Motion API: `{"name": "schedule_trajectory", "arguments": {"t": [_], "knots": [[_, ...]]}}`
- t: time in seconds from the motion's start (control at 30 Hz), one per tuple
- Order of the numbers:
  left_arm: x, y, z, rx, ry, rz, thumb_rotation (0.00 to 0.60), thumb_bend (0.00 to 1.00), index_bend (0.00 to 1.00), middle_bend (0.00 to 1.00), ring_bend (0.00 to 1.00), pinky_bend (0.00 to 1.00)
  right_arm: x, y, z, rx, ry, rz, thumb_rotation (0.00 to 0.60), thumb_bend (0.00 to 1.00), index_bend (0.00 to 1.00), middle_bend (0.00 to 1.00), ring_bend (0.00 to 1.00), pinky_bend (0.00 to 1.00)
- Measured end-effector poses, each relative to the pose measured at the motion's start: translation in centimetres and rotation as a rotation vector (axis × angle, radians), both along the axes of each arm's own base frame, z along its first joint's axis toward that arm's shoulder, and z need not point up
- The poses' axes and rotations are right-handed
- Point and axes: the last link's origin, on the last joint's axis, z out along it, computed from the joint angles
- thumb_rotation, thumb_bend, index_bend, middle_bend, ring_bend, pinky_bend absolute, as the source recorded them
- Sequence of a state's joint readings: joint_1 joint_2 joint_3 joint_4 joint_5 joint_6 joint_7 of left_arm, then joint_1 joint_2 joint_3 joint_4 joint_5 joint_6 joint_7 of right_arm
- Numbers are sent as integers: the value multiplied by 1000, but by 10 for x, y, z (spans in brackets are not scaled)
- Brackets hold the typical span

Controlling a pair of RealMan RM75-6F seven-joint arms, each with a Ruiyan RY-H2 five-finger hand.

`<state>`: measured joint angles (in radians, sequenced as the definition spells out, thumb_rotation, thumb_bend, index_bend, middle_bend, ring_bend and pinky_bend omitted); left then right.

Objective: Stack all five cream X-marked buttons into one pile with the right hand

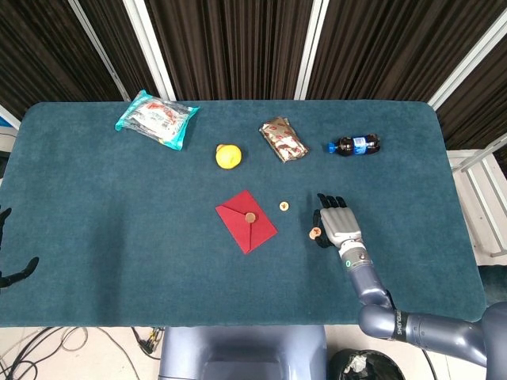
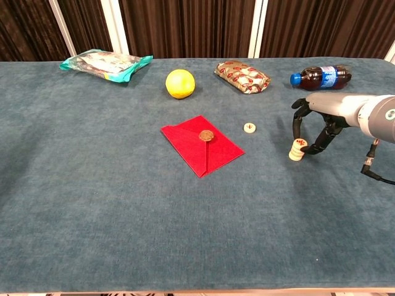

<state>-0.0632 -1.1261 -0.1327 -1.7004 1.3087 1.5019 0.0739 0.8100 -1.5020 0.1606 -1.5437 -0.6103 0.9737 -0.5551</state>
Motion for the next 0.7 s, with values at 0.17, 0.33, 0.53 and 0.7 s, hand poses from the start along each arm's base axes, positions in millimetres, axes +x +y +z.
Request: {"name": "schedule_trajectory", "arguments": {"t": [0.17, 0.33, 0.53, 0.7], "knots": [[0, 0, 0, 1, -2, 2, 600, 201, 101, 0, 0, 0, 2, 1, 1, -3, -4, 6, 600, 397, 461, 0, 0, 0], [0, 0, -1, -2, -1, 2, 600, 206, 101, 0, 0, 0, 8, 2, 4, -5, -8, 25, 600, 397, 452, 0, 0, 0], [3, 0, -1, 5, -14, -24, 600, 228, 101, 0, 0, 0, 24, -2, 7, -13, -13, 55, 600, 397, 412, 0, 0, 0], [1, 0, -1, 6, -20, -21, 600, 228, 101, 0, 0, 0, 37, -9, 3, -19, -1, 66, 600, 397, 389, 0, 0, 0]]}}
